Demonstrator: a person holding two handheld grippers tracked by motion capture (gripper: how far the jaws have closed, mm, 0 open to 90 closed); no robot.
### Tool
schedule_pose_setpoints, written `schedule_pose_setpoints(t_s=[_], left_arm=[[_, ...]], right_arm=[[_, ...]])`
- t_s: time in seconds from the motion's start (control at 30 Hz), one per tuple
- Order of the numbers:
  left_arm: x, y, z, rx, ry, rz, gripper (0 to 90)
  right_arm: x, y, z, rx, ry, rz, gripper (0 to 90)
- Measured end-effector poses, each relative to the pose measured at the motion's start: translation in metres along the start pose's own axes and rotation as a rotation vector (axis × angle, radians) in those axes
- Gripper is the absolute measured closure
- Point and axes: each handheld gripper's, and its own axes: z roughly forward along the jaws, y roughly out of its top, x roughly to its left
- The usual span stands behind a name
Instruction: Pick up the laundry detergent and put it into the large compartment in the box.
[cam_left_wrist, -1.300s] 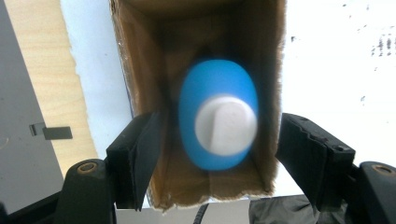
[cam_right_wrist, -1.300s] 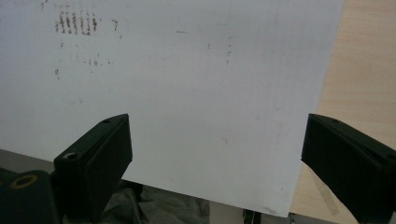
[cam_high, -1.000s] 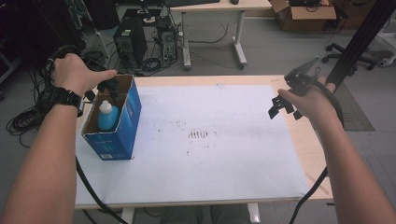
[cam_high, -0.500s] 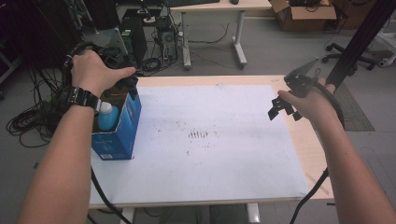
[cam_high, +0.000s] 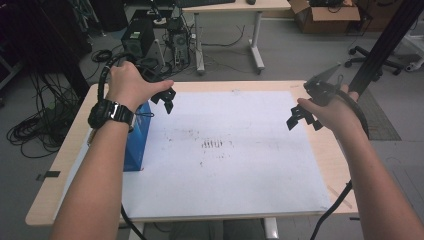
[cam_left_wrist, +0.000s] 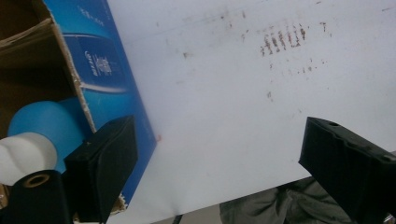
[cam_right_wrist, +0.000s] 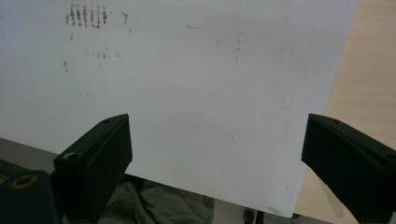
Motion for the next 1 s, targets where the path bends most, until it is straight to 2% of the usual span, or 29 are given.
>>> schedule_pose_setpoints(t_s=[0.4, 0.6, 0.83, 0.87, 1.0], left_arm=[[-0.017, -0.002, 0.013, -0.003, -0.008, 0.017, 5.6], [-0.026, -0.001, 0.026, 0.019, -0.033, 0.053, 4.7], [-0.03, 0.0, 0.037, 0.036, -0.039, 0.059, 4.7], [-0.03, 0.0, 0.04, 0.043, -0.029, 0.066, 4.7], [-0.03, 0.0, 0.042, 0.041, -0.036, 0.068, 4.7]], right_arm=[[-0.002, -0.005, -0.002, -0.006, 0.003, -0.001, 8.9], [-0.002, -0.004, 0.0, -0.002, 0.002, -0.001, 8.9], [-0.003, -0.004, 0.002, 0.002, 0.005, -0.003, 8.9], [-0.004, -0.004, 0.003, 0.001, 0.006, -0.003, 8.9], [-0.005, -0.004, 0.003, 0.003, 0.005, 0.002, 8.9]])
